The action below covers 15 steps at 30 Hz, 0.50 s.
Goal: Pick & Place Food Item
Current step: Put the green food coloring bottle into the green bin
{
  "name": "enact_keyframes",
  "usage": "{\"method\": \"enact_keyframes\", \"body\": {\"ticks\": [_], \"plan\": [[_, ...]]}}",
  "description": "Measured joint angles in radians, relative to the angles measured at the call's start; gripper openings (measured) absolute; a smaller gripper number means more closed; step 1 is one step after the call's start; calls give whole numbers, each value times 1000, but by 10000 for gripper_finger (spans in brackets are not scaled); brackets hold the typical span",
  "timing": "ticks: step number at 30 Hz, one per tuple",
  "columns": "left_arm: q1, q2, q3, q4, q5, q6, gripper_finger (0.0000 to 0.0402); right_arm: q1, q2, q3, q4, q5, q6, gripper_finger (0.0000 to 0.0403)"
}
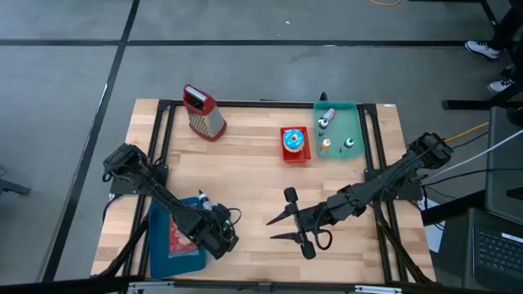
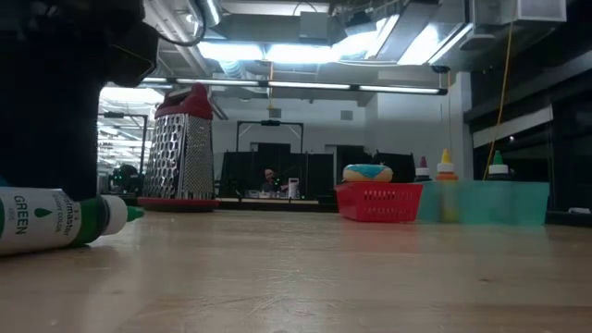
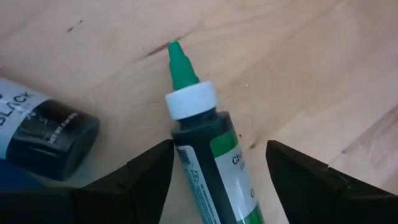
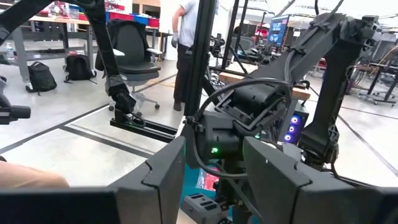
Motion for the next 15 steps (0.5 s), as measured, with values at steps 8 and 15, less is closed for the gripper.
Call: {"method": "enact_keyframes", "body": {"ticks": [8,15], "plan": [[31,6,1,-6,17,50,251,0,0,0,0,-4,6,165],[58,8,1,-8,40,97,251,0,0,0,0,-4,15,165]]}}
